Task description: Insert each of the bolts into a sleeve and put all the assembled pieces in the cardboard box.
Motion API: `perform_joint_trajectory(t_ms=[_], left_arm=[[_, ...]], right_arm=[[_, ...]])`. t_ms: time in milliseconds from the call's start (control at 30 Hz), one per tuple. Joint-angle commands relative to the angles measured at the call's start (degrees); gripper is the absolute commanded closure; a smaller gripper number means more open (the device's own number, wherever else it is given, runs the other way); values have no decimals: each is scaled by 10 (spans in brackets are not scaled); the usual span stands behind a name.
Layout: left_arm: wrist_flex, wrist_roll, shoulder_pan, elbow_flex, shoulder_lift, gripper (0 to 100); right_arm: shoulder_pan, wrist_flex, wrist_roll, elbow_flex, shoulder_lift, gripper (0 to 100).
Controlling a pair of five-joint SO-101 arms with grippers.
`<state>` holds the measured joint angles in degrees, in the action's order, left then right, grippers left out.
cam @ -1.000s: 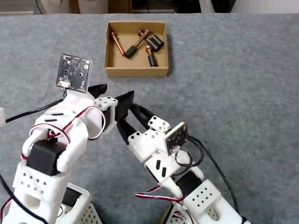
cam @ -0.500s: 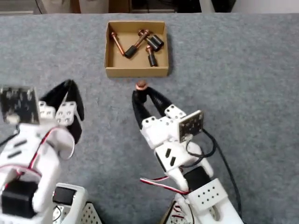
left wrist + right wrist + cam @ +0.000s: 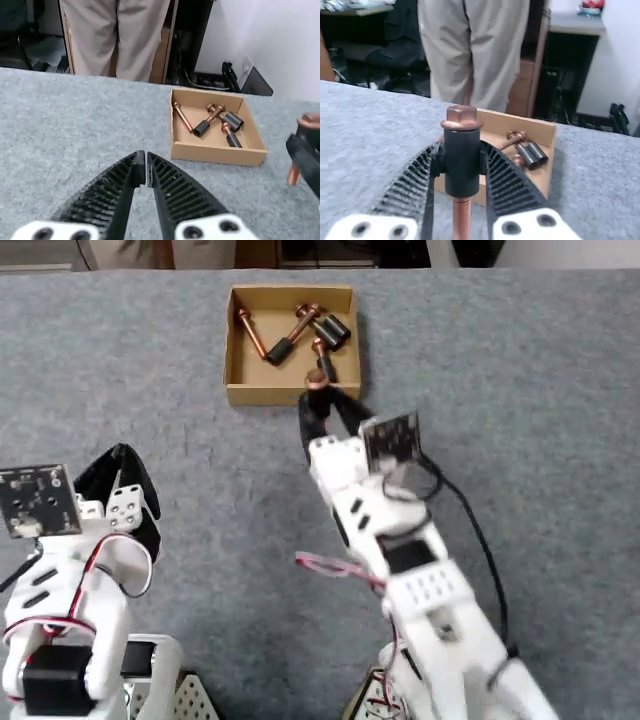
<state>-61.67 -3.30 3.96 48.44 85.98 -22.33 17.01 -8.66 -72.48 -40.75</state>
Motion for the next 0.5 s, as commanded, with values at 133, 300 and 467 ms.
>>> perform_joint_trajectory(t_ms=[133,300,467], left_arm=[[-4,3,6,-1,5,981],[-4,3,6,-1,5,981],[-4,3,6,-1,5,981]], right_arm=[[20,188,9,145,279,997],[32,303,9,240,450,997],[32,359,64,328,587,997]])
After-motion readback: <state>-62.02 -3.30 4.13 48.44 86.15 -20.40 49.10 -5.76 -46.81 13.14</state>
